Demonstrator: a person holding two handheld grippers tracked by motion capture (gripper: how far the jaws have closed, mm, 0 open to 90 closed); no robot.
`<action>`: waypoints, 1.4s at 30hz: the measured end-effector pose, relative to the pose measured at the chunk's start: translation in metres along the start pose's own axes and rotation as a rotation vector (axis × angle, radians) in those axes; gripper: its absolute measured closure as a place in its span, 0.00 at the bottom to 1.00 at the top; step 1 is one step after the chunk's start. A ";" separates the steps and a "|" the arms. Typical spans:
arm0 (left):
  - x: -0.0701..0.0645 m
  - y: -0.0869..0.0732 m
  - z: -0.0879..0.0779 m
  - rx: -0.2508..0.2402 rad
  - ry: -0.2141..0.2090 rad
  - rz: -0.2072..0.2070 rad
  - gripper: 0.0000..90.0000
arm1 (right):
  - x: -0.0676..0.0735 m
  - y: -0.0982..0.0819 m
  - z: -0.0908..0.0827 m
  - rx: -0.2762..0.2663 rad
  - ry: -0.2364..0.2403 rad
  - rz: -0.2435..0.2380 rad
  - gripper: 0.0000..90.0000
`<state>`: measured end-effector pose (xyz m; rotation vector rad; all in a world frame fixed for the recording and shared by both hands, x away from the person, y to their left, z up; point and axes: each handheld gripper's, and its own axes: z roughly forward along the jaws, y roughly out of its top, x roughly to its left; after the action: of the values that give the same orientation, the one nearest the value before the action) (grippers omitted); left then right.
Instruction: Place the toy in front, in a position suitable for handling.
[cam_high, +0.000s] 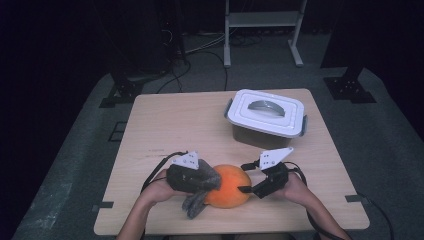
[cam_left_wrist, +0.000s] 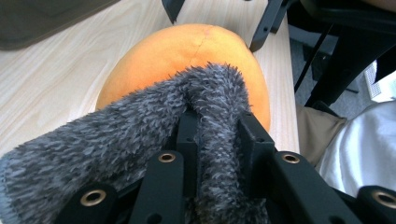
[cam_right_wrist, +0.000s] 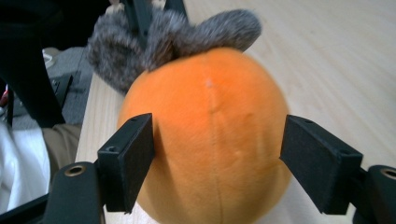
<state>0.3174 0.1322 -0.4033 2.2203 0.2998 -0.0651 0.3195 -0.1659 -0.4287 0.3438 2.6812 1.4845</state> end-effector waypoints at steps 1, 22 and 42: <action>0.000 0.001 -0.001 -0.012 0.010 0.000 0.81 | 0.001 0.000 0.003 0.010 0.001 -0.005 0.28; 0.002 -0.010 -0.006 0.015 0.052 -0.016 0.82 | 0.011 -0.004 0.009 0.043 -0.010 -0.092 0.43; 0.001 0.019 0.012 0.026 0.038 0.022 0.82 | 0.008 -0.002 0.007 0.019 -0.016 -0.036 0.30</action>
<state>0.3238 0.1122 -0.3962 2.2524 0.2962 -0.0150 0.3121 -0.1591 -0.4334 0.3059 2.6763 1.4416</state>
